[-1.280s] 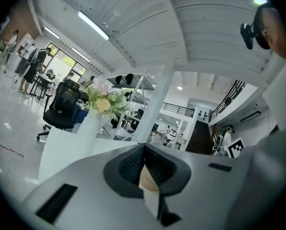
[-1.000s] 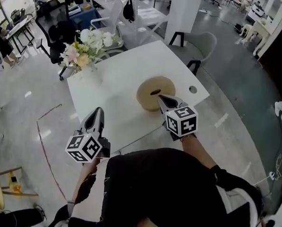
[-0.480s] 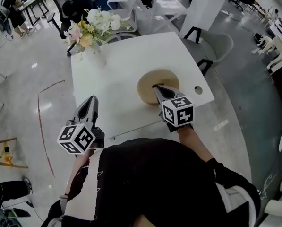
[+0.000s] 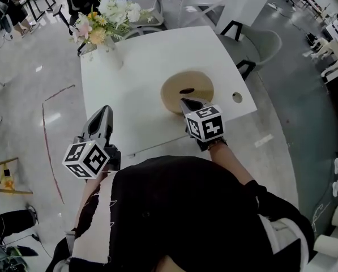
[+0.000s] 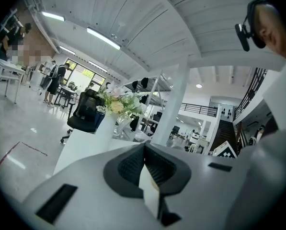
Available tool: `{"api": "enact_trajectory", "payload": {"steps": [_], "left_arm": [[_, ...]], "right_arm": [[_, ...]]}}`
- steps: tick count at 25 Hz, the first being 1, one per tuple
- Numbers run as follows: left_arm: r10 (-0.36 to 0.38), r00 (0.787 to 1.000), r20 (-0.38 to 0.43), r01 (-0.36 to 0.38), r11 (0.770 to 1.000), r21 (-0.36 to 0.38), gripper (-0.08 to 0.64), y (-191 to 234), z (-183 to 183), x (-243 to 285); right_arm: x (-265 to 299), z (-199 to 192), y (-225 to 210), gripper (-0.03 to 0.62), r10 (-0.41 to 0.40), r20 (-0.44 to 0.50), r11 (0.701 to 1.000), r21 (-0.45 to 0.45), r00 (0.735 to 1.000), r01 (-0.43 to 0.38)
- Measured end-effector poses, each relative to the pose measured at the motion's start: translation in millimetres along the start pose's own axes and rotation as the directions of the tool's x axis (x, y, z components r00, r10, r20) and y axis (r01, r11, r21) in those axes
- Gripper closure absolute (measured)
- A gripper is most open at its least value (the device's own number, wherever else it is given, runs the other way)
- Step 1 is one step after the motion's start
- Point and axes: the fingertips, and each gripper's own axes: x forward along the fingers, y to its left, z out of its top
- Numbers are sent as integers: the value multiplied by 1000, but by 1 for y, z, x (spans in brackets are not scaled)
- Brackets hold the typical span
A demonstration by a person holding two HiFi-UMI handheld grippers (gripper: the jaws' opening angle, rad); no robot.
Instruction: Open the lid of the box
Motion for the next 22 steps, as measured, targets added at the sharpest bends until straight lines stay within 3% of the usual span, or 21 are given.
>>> {"api": "enact_trajectory", "payload": {"steps": [11, 13, 17, 22], "left_arm": [[-18, 1000, -14, 18, 1000, 2, 549, 4, -4, -5], [-18, 1000, -16, 18, 1000, 1, 549, 6, -5, -8], [-18, 1000, -12, 18, 1000, -7, 549, 11, -5, -11], [-25, 1000, -17, 25, 1000, -14, 549, 12, -8, -14]], "right_arm": [[3, -20, 11, 581, -1, -65, 1000, -7, 998, 1], [4, -20, 17, 518, 15, -66, 1000, -8, 998, -15], [10, -19, 25, 453, 32, -75, 999, -32, 997, -34], [19, -19, 27, 393, -10, -93, 991, -137, 996, -3]]}}
